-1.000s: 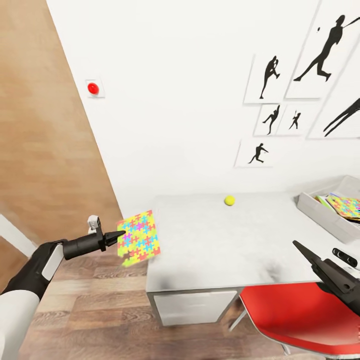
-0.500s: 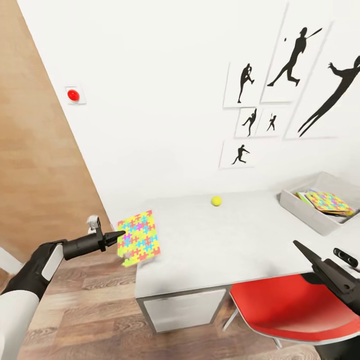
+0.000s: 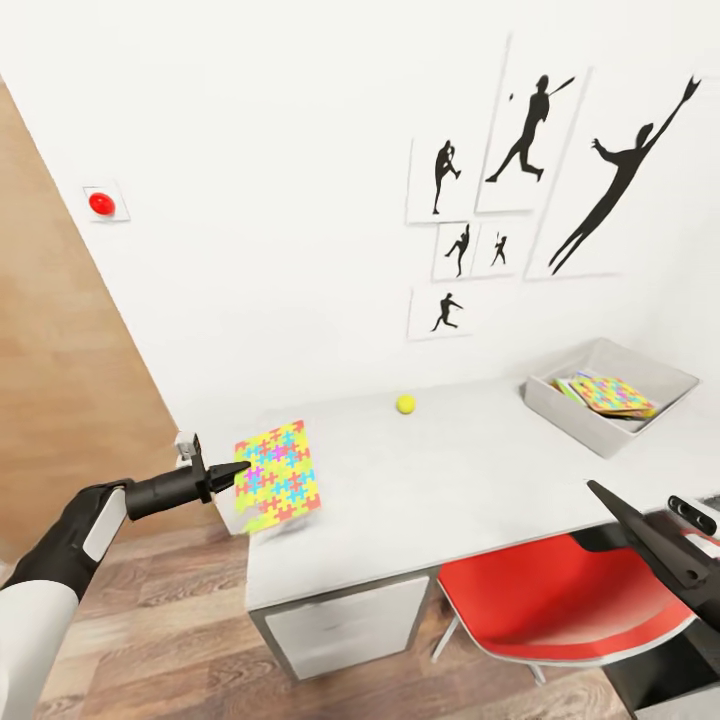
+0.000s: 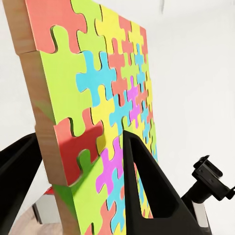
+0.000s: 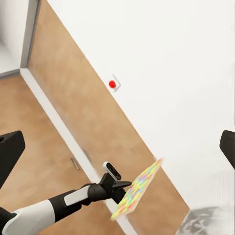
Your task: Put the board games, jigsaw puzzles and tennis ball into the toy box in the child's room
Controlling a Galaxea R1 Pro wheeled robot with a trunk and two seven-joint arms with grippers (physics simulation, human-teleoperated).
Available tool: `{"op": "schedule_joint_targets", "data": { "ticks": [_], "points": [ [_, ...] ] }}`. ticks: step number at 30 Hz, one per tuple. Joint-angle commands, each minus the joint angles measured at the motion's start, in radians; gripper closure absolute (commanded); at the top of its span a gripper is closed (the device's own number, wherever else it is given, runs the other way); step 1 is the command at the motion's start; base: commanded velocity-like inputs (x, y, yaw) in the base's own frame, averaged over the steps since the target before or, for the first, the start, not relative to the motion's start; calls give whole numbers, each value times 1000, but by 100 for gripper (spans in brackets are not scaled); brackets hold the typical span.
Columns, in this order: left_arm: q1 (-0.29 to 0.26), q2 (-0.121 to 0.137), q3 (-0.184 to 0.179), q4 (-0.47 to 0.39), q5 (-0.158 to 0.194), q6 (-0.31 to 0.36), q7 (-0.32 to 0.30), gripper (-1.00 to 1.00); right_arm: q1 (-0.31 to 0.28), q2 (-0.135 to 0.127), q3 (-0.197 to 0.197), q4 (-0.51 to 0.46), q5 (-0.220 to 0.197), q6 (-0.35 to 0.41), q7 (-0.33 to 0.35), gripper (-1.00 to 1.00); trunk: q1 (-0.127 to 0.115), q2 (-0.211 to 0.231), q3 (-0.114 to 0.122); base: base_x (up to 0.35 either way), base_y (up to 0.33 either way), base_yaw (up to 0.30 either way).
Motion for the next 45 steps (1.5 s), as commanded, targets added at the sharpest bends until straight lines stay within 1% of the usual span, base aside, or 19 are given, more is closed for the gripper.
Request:
{"op": "schedule_joint_targets", "data": {
  "ticks": [1,18,26,38,45],
  "points": [
    [-1,0,1,0,1,5,-2,100,-1,0,0,0,-1,7,3,-100,1,-2,0,0,0,-200],
    [-1,0,0,-4,1,3,-2,100,7,0,-1,0,-1,-1,3,-100,1,-2,24,0,0,-206],
    [1,0,-4,-68,2,4,-2,100,7,0,-1,1,-1,-1,3,-100,1,-2,36,0,-21,-206],
    [1,-1,-5,-75,2,4,-2,100,7,0,-1,1,0,-2,2,-100,1,-2,53,0,-236,-196],
    [1,-1,-6,-75,2,4,-2,100,7,-1,-2,1,1,-1,2,-100,1,-2,55,0,-299,-34]
  ]
}}
